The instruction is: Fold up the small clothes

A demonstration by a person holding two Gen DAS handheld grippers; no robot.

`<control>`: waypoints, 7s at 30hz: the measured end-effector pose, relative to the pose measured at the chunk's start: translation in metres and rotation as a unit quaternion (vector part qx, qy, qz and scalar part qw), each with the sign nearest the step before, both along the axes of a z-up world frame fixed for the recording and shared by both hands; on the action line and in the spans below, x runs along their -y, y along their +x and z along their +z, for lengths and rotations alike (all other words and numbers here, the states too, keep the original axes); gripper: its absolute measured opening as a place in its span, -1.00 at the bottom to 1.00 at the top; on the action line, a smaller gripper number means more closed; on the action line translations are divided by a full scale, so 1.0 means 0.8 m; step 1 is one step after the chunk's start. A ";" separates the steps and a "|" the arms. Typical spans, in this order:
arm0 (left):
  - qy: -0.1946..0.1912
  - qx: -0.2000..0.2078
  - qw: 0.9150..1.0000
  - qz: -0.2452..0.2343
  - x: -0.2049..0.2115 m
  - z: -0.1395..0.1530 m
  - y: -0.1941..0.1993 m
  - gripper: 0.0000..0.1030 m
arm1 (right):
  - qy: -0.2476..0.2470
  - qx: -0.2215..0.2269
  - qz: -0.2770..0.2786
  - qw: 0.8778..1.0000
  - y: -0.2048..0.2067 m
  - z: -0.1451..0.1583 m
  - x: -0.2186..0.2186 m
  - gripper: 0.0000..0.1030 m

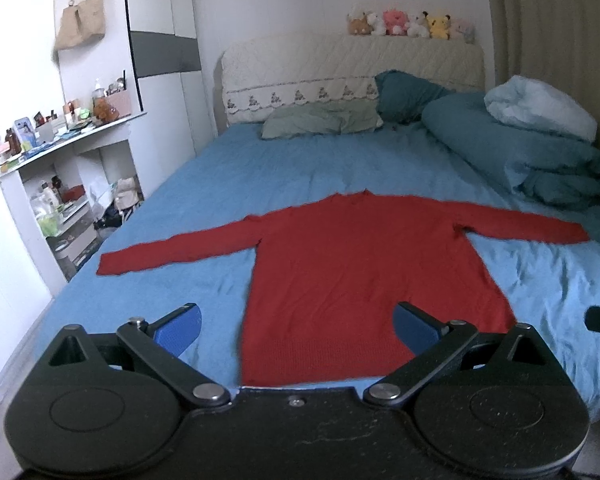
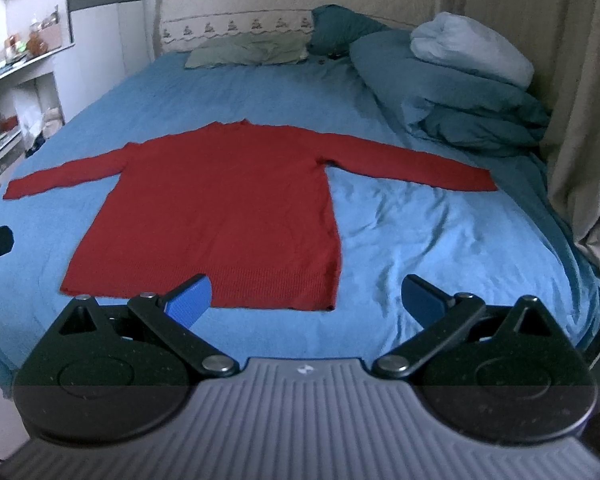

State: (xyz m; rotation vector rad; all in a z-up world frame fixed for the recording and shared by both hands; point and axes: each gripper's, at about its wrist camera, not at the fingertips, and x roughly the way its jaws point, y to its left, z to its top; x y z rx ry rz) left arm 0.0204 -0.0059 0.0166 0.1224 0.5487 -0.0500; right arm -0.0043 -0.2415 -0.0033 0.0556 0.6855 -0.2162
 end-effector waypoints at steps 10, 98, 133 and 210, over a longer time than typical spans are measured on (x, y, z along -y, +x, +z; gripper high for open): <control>0.002 0.020 0.998 -0.062 0.067 0.043 0.175 1.00 | 0.016 0.025 -0.084 0.996 0.087 0.017 0.123 1.00; -0.131 -0.235 0.959 -0.094 0.107 -0.254 0.668 0.11 | 0.040 -0.015 0.059 0.997 0.541 -0.216 0.094 0.84; -0.068 -0.150 0.984 0.068 -0.042 -0.249 0.594 -0.09 | -0.071 -0.109 -0.015 0.991 0.583 -0.267 0.171 0.85; -0.170 -0.114 0.922 0.328 -0.482 -0.221 0.528 0.39 | 0.088 -0.046 0.168 0.981 0.641 -0.167 -0.140 1.00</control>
